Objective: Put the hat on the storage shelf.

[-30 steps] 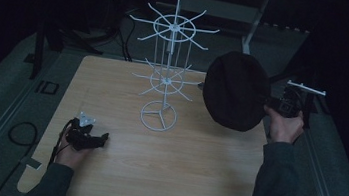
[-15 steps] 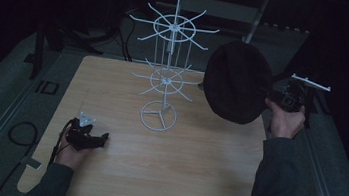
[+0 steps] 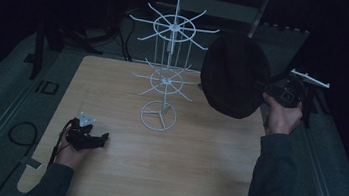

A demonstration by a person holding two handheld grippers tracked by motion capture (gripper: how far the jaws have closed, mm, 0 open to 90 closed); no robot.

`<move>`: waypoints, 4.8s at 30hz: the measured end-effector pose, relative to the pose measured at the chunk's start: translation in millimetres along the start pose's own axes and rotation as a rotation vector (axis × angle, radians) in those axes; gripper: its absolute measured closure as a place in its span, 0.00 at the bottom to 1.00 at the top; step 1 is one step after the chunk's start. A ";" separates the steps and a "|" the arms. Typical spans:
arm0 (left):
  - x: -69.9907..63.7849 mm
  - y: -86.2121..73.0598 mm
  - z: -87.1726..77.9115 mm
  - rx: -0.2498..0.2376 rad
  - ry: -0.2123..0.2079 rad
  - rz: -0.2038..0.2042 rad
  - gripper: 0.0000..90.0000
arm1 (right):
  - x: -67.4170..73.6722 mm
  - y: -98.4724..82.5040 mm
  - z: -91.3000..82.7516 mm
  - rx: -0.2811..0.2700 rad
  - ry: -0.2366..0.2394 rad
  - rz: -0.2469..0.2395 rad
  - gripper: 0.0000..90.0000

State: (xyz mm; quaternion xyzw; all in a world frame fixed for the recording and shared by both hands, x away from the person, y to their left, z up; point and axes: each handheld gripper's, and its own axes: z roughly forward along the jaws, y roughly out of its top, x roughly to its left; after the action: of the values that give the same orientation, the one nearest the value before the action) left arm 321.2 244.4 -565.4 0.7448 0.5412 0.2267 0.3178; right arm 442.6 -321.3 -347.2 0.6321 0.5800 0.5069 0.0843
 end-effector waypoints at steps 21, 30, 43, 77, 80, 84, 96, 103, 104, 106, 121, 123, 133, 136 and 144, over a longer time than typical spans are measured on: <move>0.1 0.0 0.0 0.000 0.000 0.002 0.21 | 7.5 6.5 -2.5 -0.035 0.103 0.071 0.86; 0.1 0.0 0.0 -0.001 0.000 0.002 0.21 | 11.4 9.3 -3.5 -0.044 0.110 0.071 0.86; 0.1 0.0 0.0 0.000 0.000 0.002 0.21 | 10.1 14.6 -6.6 -0.053 0.124 0.083 0.86; 0.1 0.2 0.1 0.001 -0.001 0.004 0.21 | 11.2 27.9 -22.8 -0.103 0.222 0.126 0.86; 0.0 0.3 0.0 0.002 -0.001 0.004 0.21 | 11.6 28.8 -23.9 -0.104 0.226 0.129 0.86; 0.0 0.4 0.1 0.003 -0.001 0.004 0.21 | 12.1 30.0 -25.6 -0.111 0.243 0.135 0.86; -0.1 0.3 0.0 0.003 -0.001 0.003 0.21 | 19.5 31.3 -27.7 -0.116 0.294 0.137 0.86; -0.2 0.3 0.1 0.001 -0.001 0.003 0.21 | 31.4 30.9 -24.3 -0.103 0.322 0.116 0.86; -0.2 0.3 0.1 0.001 -0.001 0.003 0.21 | 33.5 30.9 -23.3 -0.100 0.325 0.111 0.86; -0.2 0.3 0.1 0.001 -0.001 0.003 0.21 | 37.4 31.3 -20.9 -0.097 0.331 0.107 0.86; -0.5 0.2 0.1 0.001 -0.001 0.001 0.21 | 53.7 30.1 -2.4 -0.049 0.309 0.076 0.86; -0.5 0.2 0.1 0.001 -0.001 0.001 0.21 | 55.6 30.8 -2.8 -0.050 0.308 0.069 0.86; -0.5 0.1 0.2 0.000 -0.001 0.002 0.21 | 58.9 17.4 19.0 0.001 0.259 0.048 0.86; -0.5 0.1 0.1 0.000 -0.001 0.003 0.21 | 59.4 14.2 24.2 0.015 0.256 0.044 0.85; -0.4 0.1 -0.2 0.004 -0.002 0.007 0.21 | 59.1 8.5 33.3 0.086 0.231 -0.001 0.73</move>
State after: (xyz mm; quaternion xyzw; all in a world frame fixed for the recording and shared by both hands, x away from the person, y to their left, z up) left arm 321.0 244.0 -565.2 0.7475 0.5388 0.2260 0.3161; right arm 461.7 -259.5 -324.9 0.5722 0.6073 0.5511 -0.0101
